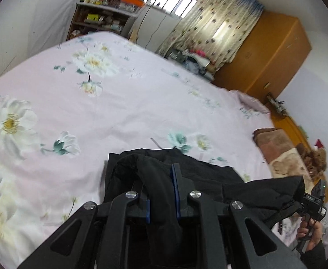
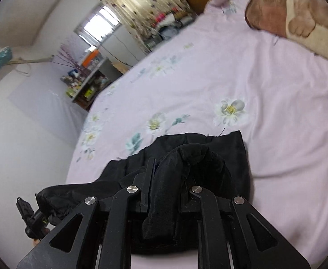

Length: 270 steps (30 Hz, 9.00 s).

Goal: Fold large clothes

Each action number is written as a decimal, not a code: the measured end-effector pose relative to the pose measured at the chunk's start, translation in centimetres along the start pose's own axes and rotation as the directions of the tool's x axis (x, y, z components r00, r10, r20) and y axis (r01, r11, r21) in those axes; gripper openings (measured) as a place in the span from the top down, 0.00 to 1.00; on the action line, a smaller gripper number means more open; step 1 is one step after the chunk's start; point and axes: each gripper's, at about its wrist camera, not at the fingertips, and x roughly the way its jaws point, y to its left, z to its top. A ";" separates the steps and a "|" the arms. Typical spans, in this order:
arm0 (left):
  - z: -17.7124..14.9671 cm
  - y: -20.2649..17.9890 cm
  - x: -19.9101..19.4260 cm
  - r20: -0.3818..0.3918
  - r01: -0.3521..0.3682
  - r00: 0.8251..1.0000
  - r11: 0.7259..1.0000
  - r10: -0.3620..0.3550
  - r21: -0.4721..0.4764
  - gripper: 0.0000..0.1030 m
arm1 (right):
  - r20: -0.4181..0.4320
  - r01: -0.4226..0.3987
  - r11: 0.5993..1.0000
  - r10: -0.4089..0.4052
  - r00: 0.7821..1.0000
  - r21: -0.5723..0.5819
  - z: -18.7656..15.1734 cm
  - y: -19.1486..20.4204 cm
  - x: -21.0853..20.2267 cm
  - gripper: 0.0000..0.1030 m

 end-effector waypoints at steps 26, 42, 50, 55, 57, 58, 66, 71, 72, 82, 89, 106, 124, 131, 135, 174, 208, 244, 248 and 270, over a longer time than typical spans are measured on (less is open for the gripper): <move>4.4 1.5 1.4 0.055 0.100 0.994 0.992 -0.096 -0.074 0.22 | 0.059 -0.071 0.997 0.068 0.996 0.041 2.2 -3.6 3.2 0.35; 2.2 1.1 14.2 -0.259 -0.061 0.962 0.991 0.090 0.119 0.21 | -0.153 0.030 0.992 -0.049 0.987 -0.127 2.7 -4.9 11.4 0.35; 2.0 0.8 14.7 -0.230 -0.056 0.969 0.989 0.086 0.137 0.50 | -0.211 0.029 0.994 -0.051 0.976 -0.106 2.4 -5.7 13.0 0.33; 3.2 -1.0 13.1 -0.097 -0.116 0.986 0.974 0.136 0.194 0.75 | -0.073 0.145 0.970 -0.162 0.984 -0.197 3.2 -2.4 11.3 0.85; 3.5 -1.4 13.6 -0.073 -0.134 0.986 0.970 0.152 0.204 0.75 | -0.017 0.182 0.962 -0.190 0.982 -0.203 3.7 -1.7 10.8 0.85; 3.4 -1.3 14.4 -0.084 -0.144 0.983 0.969 0.164 0.202 0.75 | -0.008 0.198 0.958 -0.204 0.979 -0.205 3.9 -1.7 11.1 0.85; 0.6 0.6 18.9 -0.098 -0.190 0.972 0.958 0.215 0.216 0.68 | -0.069 0.326 0.916 -0.350 0.934 -0.233 1.2 -4.8 17.9 0.84; -0.3 0.8 19.7 -0.073 -0.201 0.973 0.957 0.220 0.209 0.64 | -0.051 0.360 0.892 -0.387 0.921 -0.273 0.6 -4.8 18.8 0.83; -0.4 0.8 19.9 -0.069 -0.204 0.972 0.957 0.223 0.208 0.63 | -0.044 0.365 0.890 -0.391 0.919 -0.274 0.4 -4.9 19.0 0.83; 1.0 0.5 19.0 -0.098 -0.236 0.961 0.950 0.259 0.204 0.52 | -0.021 0.390 0.882 -0.409 0.912 -0.264 0.8 -4.3 18.0 0.78; 3.6 -2.1 13.4 0.010 -0.241 0.969 0.940 0.246 0.242 0.53 | 0.153 0.391 0.883 -0.362 0.920 -0.259 2.3 -0.5 10.3 0.65; -5.1 -12.6 17.0 -0.093 -0.027 0.993 0.893 0.076 0.448 0.50 | 0.085 0.356 0.875 -0.348 0.933 -0.329 -3.0 0.7 14.8 0.61; -2.6 -10.7 13.5 -0.021 -0.073 0.996 0.896 0.091 0.438 0.50 | 0.133 0.357 0.884 -0.332 0.934 -0.303 -2.6 1.5 11.9 0.62; -1.0 -3.4 13.4 -0.009 -0.153 0.986 0.934 0.164 0.321 0.50 | 0.154 0.287 0.865 -0.244 0.957 -0.411 -6.1 5.4 10.7 0.62; -2.6 -3.8 14.8 0.032 -0.158 0.987 0.920 0.157 0.358 0.50 | 0.193 0.374 0.859 -0.324 0.926 -0.351 -5.8 1.3 13.1 0.61; -2.4 -11.1 14.7 -0.022 -0.005 1.000 0.890 0.017 0.456 0.49 | 0.118 0.232 0.849 -0.200 0.973 -0.474 -5.2 10.1 13.7 0.60; -1.2 -4.9 12.4 0.005 -0.190 0.979 0.905 0.203 0.381 0.49 | 0.154 0.434 0.815 -0.406 0.901 -0.384 -3.8 0.4 11.1 0.60; -4.3 2.5 7.9 -0.071 -0.250 0.961 0.950 0.267 0.186 0.49 | 0.101 0.427 0.857 -0.416 0.904 -0.288 -8.4 -2.4 4.3 0.53; -4.6 2.6 9.2 -0.097 -0.217 0.966 0.956 0.239 0.195 0.49 | 0.057 0.400 0.882 -0.399 0.915 -0.248 -8.2 -4.1 5.1 0.44; -6.1 7.0 9.3 -0.193 -0.019 0.981 1.000 0.013 -0.025 0.29 | -0.083 0.187 0.981 -0.191 0.978 -0.055 -8.9 -8.7 4.5 0.35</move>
